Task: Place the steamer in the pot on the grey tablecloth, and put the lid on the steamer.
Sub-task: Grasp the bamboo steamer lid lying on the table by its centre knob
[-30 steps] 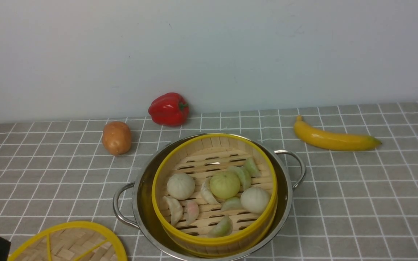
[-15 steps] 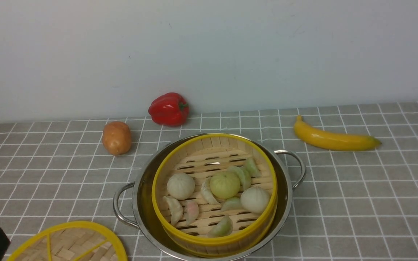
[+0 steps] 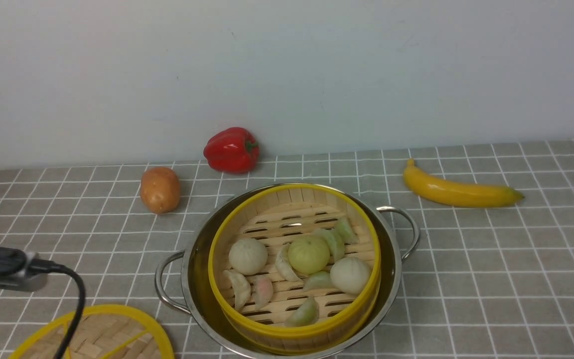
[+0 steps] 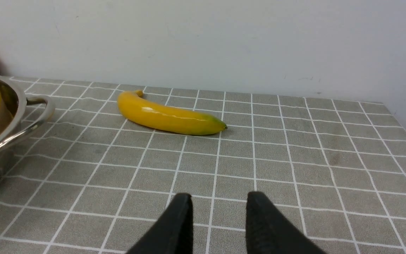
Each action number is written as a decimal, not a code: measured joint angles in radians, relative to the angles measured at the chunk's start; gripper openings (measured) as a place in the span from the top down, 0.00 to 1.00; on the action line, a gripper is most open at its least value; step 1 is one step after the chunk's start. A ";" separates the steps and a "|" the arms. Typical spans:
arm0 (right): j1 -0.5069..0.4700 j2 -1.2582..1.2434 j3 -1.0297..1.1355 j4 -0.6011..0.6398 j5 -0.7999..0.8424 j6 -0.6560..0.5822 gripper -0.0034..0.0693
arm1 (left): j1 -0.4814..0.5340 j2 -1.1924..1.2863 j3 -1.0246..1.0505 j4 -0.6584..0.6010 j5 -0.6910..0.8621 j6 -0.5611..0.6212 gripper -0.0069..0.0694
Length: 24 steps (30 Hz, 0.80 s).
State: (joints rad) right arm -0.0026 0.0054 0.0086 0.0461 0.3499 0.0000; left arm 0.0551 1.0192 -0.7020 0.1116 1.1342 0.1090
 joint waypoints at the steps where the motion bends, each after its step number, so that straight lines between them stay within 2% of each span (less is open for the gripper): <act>1: 0.000 0.000 0.000 0.000 0.000 0.000 0.62 | 0.000 0.037 0.000 0.000 -0.016 0.010 0.59; 10: 0.000 0.000 0.000 0.000 0.000 0.000 0.62 | 0.000 0.288 0.000 -0.046 -0.248 0.053 0.59; 16: 0.000 0.000 0.000 0.000 -0.001 0.000 0.62 | 0.000 0.376 -0.001 -0.103 -0.283 0.061 0.59; 24: 0.000 0.000 0.000 0.001 -0.002 0.000 0.62 | 0.000 0.440 -0.001 -0.112 -0.312 0.067 0.59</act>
State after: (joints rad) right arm -0.0026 0.0054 0.0086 0.0473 0.3475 0.0000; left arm 0.0551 1.4591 -0.7027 0.0000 0.8221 0.1763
